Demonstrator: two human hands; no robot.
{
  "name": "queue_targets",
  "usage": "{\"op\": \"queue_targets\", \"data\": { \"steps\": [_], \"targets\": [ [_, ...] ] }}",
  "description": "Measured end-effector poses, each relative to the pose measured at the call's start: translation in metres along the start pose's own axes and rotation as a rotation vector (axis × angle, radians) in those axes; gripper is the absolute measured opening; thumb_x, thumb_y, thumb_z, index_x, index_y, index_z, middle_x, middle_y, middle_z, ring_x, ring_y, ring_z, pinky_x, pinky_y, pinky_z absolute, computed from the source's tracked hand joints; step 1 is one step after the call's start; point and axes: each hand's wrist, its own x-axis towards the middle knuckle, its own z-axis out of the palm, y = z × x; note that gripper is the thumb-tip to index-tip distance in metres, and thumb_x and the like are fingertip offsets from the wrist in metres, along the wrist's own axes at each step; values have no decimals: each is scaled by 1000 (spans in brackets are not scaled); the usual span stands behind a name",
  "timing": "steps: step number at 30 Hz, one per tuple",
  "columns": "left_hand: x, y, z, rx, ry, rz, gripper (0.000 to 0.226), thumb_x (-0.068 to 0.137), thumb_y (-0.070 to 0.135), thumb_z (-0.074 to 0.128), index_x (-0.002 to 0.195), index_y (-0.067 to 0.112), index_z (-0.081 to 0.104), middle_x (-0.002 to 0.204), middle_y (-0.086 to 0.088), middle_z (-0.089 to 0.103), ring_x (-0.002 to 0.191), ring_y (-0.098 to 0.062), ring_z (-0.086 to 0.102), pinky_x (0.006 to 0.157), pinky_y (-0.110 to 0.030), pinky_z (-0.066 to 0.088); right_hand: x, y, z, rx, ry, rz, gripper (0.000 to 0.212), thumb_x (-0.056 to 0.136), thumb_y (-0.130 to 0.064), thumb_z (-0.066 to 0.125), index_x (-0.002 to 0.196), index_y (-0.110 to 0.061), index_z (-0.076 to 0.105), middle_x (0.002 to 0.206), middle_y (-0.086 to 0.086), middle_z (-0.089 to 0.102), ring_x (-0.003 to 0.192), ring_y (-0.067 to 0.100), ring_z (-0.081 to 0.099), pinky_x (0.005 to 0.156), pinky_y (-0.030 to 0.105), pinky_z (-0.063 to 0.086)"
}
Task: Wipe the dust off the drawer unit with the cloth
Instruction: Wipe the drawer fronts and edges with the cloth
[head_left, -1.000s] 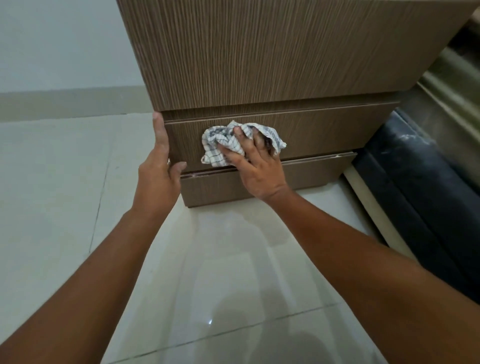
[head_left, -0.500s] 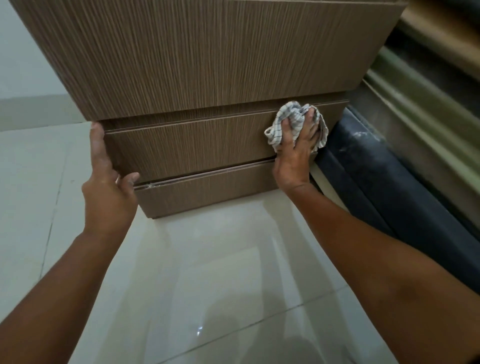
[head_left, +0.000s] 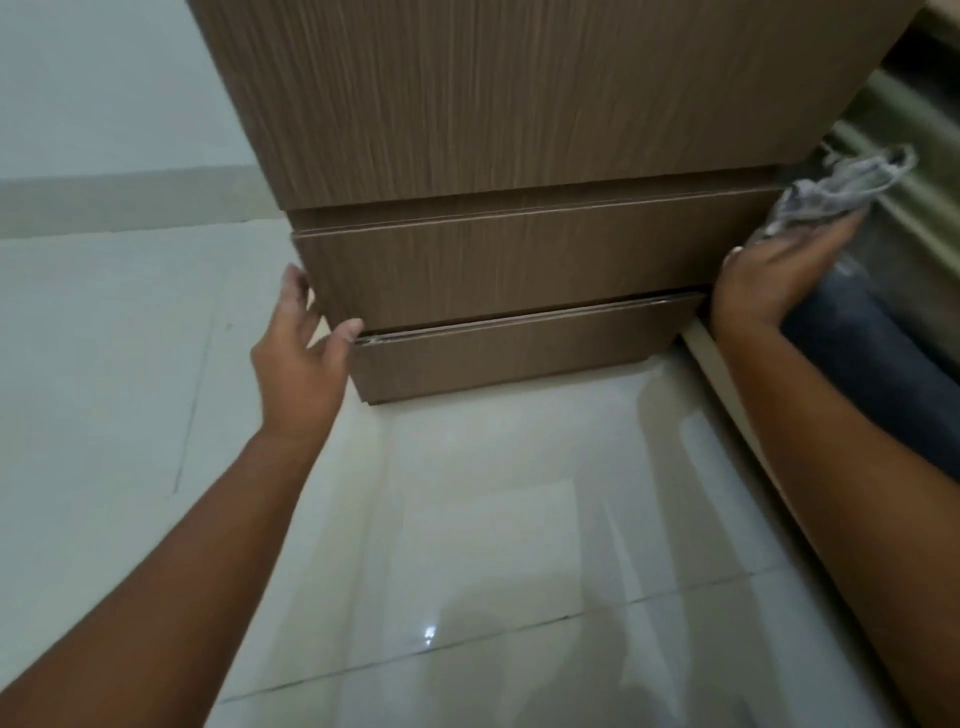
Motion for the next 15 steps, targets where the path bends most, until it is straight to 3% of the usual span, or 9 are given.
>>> {"op": "queue_targets", "data": {
  "steps": [1,3,5,7,9,11,13,15],
  "targets": [
    [-3,-2,1,4,26,-25,65,87,6,75,144,5,44,141,-9,58,122,-13,61,94,-7,49,-6,-2,-2,34,30,-11,67,98,-30,28,160,-10,10,166,19,18,149,36,30,119,39,30],
    [-10,-8,1,29,53,-58,44,85,10,78,120,9,51,125,-7,65,111,-10,66,102,-24,53,-22,4,-1,63,-8,-101,67,98,-20,32,153,12,11,161,30,16,151,36,25,124,23,20],
    [-13,-13,-1,-3,29,-65,38,87,11,76,109,17,46,118,-8,66,107,-14,69,102,-36,54,-49,6,0,61,-106,-194,62,100,-9,34,150,19,11,159,28,17,150,33,24,119,11,18],
    [-16,-13,-1,23,15,-67,30,89,10,73,105,16,48,114,-6,66,108,-17,70,101,-31,55,-77,4,5,59,-222,-308,59,101,-6,35,149,20,11,157,33,19,148,28,24,120,15,20],
    [-19,-16,0,66,-5,-64,21,91,8,70,104,11,54,108,-1,66,109,-17,70,95,-18,54,-103,-1,6,24,-352,-392,58,102,-6,36,150,16,13,156,26,26,146,14,27,120,18,24],
    [-22,-20,1,101,-29,-59,19,92,6,67,109,8,60,111,0,68,109,-16,69,94,-16,52,-128,-10,10,19,-480,-433,56,101,-2,39,152,9,19,152,11,33,141,-2,34,116,15,27],
    [-21,-23,2,149,-76,-83,24,93,3,64,117,6,64,126,-4,67,114,-18,68,102,-26,51,-147,-15,13,11,-575,-445,52,102,0,41,151,9,25,148,14,39,134,2,41,113,14,31],
    [-19,-25,2,256,-138,-134,34,96,4,61,130,7,62,128,-10,66,114,-21,67,103,-30,51,-162,-20,16,10,-623,-450,49,104,-1,41,149,11,27,145,23,42,131,11,44,111,14,34]
  ]
}}
